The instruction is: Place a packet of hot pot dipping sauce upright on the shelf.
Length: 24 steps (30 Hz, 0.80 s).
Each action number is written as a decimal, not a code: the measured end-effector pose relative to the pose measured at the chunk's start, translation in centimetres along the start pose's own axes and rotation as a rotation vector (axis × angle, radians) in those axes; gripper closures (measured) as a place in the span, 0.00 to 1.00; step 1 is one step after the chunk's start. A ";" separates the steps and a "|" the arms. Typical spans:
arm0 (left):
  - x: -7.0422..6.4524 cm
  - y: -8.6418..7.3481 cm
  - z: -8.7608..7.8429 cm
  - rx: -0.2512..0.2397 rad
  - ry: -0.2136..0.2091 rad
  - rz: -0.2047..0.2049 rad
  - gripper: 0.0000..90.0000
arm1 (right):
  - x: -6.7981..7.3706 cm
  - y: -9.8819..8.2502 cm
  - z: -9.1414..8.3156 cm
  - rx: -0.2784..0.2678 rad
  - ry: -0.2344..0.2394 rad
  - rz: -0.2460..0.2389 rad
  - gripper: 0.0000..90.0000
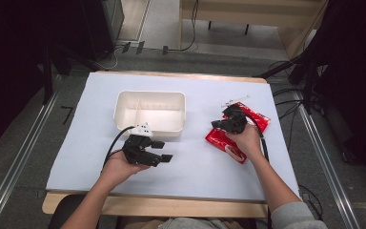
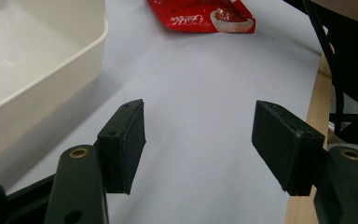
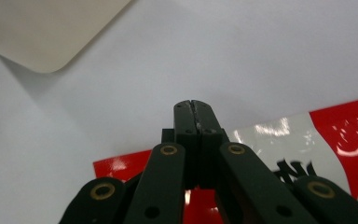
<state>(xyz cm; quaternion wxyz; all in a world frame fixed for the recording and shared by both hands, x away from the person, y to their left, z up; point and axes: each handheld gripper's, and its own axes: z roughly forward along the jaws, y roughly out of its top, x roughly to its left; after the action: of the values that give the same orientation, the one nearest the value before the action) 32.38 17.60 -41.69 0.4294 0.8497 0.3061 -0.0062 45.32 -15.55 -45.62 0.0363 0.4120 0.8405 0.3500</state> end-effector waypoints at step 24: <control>-0.2 -0.2 -0.1 -0.002 0.004 0.010 0.40 | 1.2 -3.6 -1.0 0.056 0.137 -0.083 1.00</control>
<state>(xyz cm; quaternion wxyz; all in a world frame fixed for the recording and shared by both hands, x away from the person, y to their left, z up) 32.13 17.67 -41.67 0.4295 0.8509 0.3026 -0.0020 41.77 -16.77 -46.81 -0.0182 0.3526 0.8668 0.3520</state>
